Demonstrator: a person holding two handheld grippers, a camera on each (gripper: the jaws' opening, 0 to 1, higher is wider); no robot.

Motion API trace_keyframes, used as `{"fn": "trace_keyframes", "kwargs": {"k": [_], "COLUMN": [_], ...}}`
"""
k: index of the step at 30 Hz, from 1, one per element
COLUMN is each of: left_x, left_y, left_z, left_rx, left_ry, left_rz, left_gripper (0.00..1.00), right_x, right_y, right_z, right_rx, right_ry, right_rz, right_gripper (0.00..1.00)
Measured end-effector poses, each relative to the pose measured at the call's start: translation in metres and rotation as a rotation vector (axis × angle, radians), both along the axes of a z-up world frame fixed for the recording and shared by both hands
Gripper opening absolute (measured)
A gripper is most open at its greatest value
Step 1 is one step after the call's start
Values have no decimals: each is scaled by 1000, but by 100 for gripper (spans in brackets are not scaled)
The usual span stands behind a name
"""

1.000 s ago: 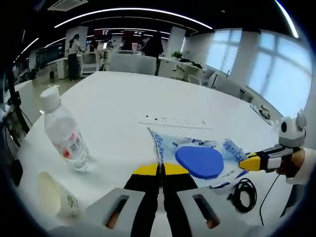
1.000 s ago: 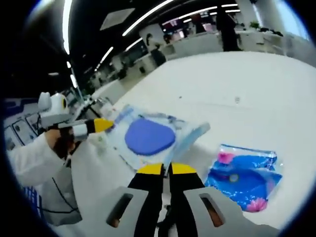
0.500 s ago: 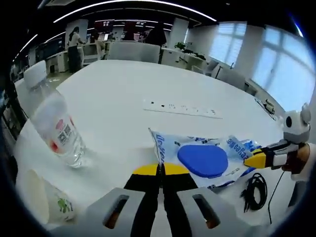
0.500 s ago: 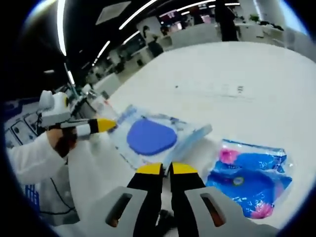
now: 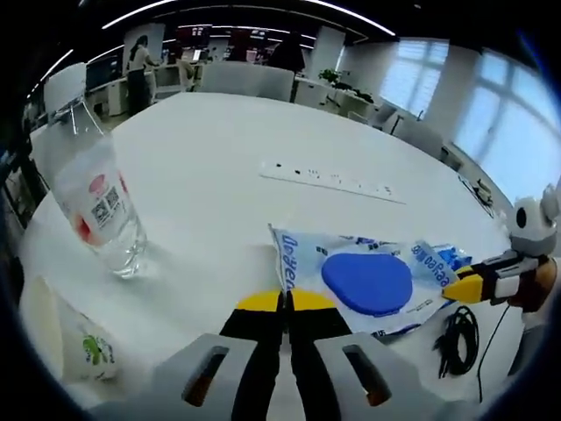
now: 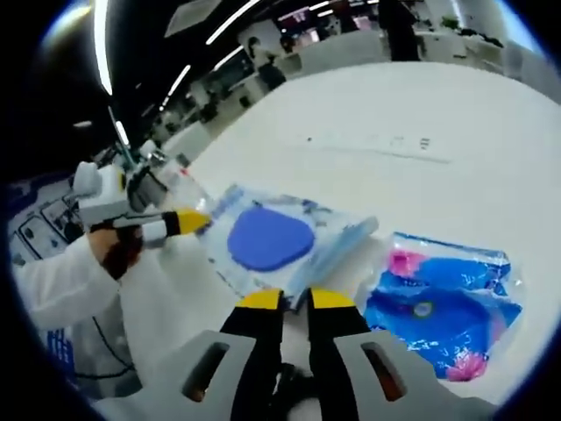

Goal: Arrange the tabletop items into an orderly group along one side of the table until the central work area is clear of visible clutter.

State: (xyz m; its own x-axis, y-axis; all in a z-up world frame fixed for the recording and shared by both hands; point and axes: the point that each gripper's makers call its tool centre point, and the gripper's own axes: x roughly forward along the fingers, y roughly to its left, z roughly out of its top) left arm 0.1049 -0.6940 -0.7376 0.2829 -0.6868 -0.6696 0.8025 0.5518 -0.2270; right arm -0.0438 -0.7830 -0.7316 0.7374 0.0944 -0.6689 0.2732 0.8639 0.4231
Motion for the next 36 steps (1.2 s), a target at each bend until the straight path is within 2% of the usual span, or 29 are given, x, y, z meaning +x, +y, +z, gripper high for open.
{"fn": "trace_keyframes", "kwargs": {"k": [5, 10, 13, 15, 17, 20, 22, 24, 27, 31, 36], "left_x": [-1, 3, 2, 0, -2, -7, -10, -12, -15, -21, -28], "left_y": [2, 10, 9, 12, 15, 21, 25, 30, 36, 44, 54], "left_z": [-1, 0, 8, 11, 13, 14, 14, 17, 22, 29, 38], "left_rx": [1, 18, -42, -32, -23, -27, -24, -24, -34, -37, -35], "left_ry": [9, -18, 9, -3, -31, -29, -31, -40, -27, -34, -50], "left_rz": [8, 26, 39, 35, 27, 26, 26, 23, 27, 24, 22], "left_gripper": [0, 0, 3, 4, 11, 25, 30, 32, 40, 48, 52], "right_x": [-4, -7, -9, -12, -15, -20, -25, -30, -38, -54, -74], "right_y": [-2, 0, 6, 8, 10, 14, 15, 16, 20, 23, 26], "right_z": [-1, 2, 6, 10, 14, 19, 23, 27, 33, 34, 37], "right_rx": [-4, 6, 0, -4, -3, -6, -10, -15, -33, -59, -54], "right_ry": [7, 10, 6, -2, -15, -28, -33, -43, -59, -48, -53], "right_rz": [-12, -29, -25, -24, -27, -22, -19, -27, -11, 6, -14], "right_gripper": [17, 20, 20, 20, 21, 23, 24, 26, 29, 33, 38]}}
